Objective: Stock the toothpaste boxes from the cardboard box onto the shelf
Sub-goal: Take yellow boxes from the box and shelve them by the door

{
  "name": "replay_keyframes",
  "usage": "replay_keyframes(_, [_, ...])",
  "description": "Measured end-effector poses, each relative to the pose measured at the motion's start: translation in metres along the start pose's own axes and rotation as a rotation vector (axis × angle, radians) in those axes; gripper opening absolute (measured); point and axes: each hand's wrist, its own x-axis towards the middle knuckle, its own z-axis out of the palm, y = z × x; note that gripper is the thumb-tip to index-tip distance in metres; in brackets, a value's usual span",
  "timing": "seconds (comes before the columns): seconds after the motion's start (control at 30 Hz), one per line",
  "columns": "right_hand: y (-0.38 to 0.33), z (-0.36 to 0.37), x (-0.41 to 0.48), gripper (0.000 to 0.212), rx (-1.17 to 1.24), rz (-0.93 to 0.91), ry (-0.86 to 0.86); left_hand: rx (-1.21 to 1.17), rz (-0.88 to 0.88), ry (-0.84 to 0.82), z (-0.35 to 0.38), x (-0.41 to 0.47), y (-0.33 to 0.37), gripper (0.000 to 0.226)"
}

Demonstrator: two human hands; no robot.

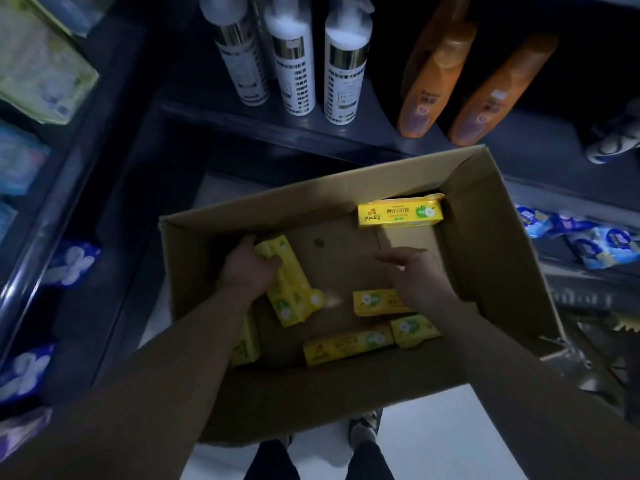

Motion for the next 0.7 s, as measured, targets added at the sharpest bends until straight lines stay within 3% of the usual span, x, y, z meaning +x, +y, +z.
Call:
replay_keyframes(0.13, [-0.004, -0.003, -0.004, 0.028, 0.018, 0.018, -0.017, -0.245, 0.012, -0.06, -0.01, -0.011, 0.006, 0.042])
replay_keyframes(0.3, [-0.011, 0.002, -0.008, 0.049, 0.089, 0.014, -0.12, -0.585, -0.093, -0.188, -0.015, -0.021, 0.008, 0.014])
replay_keyframes(0.43, [-0.019, 0.006, -0.011, 0.054, 0.228, 0.0, -0.19, -0.683, -0.157, -0.34, -0.016, -0.03, 0.009, 0.023])
replay_keyframes(0.57, [-0.025, 0.007, -0.011, 0.031, 0.282, -0.063, -0.196, -0.615, -0.124, -0.421, -0.025, -0.036, 0.013, 0.028])
replay_keyframes(0.7, [-0.024, 0.004, -0.01, 0.031, 0.236, -0.056, -0.126, -0.186, 0.059, -0.253, -0.039, -0.031, 0.007, 0.025])
